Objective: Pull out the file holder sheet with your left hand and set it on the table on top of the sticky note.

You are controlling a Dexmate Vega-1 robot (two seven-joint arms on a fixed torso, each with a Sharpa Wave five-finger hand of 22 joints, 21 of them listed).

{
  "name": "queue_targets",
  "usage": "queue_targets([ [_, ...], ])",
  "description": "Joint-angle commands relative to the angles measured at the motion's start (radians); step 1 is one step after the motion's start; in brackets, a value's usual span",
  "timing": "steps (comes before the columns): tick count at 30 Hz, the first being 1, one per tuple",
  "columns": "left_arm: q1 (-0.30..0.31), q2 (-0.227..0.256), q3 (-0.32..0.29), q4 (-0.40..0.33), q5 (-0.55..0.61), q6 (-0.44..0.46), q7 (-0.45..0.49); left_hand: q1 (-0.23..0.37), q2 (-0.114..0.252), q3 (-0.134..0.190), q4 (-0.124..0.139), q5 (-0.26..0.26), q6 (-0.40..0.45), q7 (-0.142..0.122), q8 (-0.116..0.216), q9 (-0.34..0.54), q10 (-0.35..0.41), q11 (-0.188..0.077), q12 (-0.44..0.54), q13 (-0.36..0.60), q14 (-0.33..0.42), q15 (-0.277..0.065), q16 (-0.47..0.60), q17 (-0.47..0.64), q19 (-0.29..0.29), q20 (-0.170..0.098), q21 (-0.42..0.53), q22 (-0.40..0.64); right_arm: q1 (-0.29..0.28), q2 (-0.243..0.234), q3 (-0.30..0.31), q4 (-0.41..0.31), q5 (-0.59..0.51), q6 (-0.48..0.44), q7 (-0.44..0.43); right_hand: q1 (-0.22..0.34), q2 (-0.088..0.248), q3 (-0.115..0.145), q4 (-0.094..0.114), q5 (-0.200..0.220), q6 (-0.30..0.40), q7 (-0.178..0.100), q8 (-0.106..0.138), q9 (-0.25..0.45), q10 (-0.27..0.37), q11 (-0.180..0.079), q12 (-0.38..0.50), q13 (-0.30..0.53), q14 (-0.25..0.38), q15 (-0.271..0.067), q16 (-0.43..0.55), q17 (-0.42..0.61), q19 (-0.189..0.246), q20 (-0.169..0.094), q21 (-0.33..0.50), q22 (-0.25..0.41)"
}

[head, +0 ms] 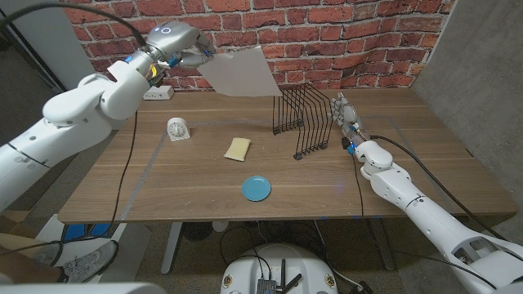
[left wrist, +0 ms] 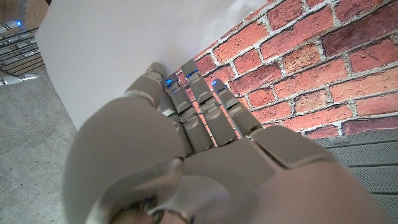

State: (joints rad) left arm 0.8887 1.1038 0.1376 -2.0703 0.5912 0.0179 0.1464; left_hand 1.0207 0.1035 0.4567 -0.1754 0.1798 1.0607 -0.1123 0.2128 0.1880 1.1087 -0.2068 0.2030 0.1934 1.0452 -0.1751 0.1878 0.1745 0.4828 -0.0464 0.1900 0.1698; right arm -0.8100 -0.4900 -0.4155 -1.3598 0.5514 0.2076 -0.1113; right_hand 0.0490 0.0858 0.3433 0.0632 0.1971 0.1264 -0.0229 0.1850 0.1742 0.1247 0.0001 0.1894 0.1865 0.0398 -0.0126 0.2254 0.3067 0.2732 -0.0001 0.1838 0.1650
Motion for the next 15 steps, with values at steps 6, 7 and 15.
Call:
queue_targets([
  [6, 0.085, 0.011, -0.024, -0.007, 0.071, 0.006, 0.073, 0.009, 0.003, 0.004, -0.002, 0.002, 0.007, 0.003, -0.004, 0.003, 0.007, 0.002, 0.0, 0.001, -0.003, -0.067, -0.001, 0.004, 0.004, -0.157, 0.002, 0.002, -0.022, -0.003, -0.003, -0.034, -0.004, -0.012, -0.02, -0.006, 0.045, 0.005, -0.006, 0.003, 0.01, 0.003, 0.004, 0.004, 0.009, 0.002, 0.006, 0.003, -0.001, -0.001, 0.007, 0.002, 0.01, -0.002, 0.005, 0.003],
  [7, 0.087, 0.006, -0.022, -0.003, 0.072, 0.005, 0.08, 0.009, 0.003, 0.004, -0.002, 0.002, 0.008, 0.003, -0.004, 0.003, 0.007, 0.002, 0.0, 0.001, -0.003, -0.067, -0.001, 0.004, 0.004, -0.157, 0.002, 0.002, -0.024, -0.004, -0.003, -0.037, -0.004, -0.012, -0.021, -0.006, 0.045, 0.005, -0.006, 0.003, 0.01, 0.003, 0.004, 0.004, 0.01, 0.001, 0.006, 0.003, -0.002, -0.001, 0.007, 0.001, 0.01, -0.002, 0.005, 0.003],
  [15, 0.076, -0.003, 0.012, 0.038, 0.1, -0.019, 0.118, 0.009, 0.003, 0.004, -0.002, 0.002, 0.01, 0.0, -0.003, 0.003, 0.011, 0.003, 0.002, 0.002, 0.0, -0.068, 0.001, 0.004, 0.005, -0.157, 0.003, 0.002, -0.032, -0.014, -0.001, -0.063, -0.009, -0.028, -0.033, -0.006, 0.045, 0.005, -0.006, 0.003, 0.012, 0.003, 0.005, 0.004, 0.01, 0.001, 0.006, 0.003, -0.002, -0.001, 0.006, 0.001, 0.01, -0.002, 0.005, 0.003],
])
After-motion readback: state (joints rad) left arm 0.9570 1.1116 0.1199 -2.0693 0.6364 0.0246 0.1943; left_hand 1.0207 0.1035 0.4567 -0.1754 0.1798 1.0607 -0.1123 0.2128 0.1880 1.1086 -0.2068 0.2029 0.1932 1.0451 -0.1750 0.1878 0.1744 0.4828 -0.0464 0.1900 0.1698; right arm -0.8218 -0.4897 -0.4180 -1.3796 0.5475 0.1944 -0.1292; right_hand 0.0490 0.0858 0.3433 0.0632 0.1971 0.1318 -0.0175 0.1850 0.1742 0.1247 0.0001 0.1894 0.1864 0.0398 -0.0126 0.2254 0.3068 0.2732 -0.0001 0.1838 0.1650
